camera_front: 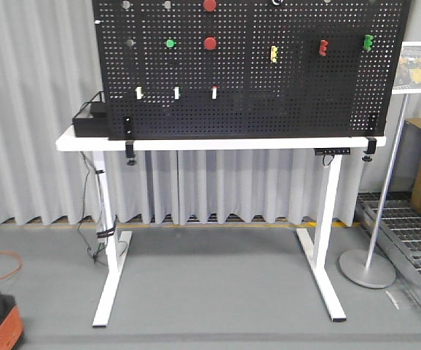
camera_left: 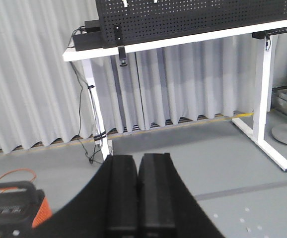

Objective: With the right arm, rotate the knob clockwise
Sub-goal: 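Drive the base toward the black pegboard with both arms raised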

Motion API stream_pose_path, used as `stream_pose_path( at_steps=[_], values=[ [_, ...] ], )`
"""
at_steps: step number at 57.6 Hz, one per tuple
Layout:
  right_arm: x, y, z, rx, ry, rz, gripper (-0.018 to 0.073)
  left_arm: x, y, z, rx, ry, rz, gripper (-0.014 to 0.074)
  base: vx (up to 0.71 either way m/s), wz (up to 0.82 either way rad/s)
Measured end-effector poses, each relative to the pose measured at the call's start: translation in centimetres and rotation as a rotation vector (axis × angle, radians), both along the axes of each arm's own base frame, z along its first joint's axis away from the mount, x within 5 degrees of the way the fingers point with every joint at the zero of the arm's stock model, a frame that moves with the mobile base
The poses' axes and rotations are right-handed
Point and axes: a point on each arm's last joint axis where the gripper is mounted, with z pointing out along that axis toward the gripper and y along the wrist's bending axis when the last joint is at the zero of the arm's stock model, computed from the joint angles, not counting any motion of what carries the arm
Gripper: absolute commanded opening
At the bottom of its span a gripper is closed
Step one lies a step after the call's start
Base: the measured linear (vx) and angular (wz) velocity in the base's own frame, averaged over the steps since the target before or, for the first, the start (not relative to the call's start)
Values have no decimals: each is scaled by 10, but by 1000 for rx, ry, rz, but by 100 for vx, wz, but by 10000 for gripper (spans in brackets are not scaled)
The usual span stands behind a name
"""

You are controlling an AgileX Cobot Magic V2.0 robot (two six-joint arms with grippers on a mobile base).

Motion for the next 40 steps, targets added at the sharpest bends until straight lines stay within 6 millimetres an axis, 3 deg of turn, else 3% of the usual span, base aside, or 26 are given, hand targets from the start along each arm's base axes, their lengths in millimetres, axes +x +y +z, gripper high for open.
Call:
stream_pose_path(
  at_steps=[40],
  values=[
    [0, 0, 0, 0, 0, 0, -8, 0, 0, 0, 0, -1, 0, -6, 44, -2]
  ],
)
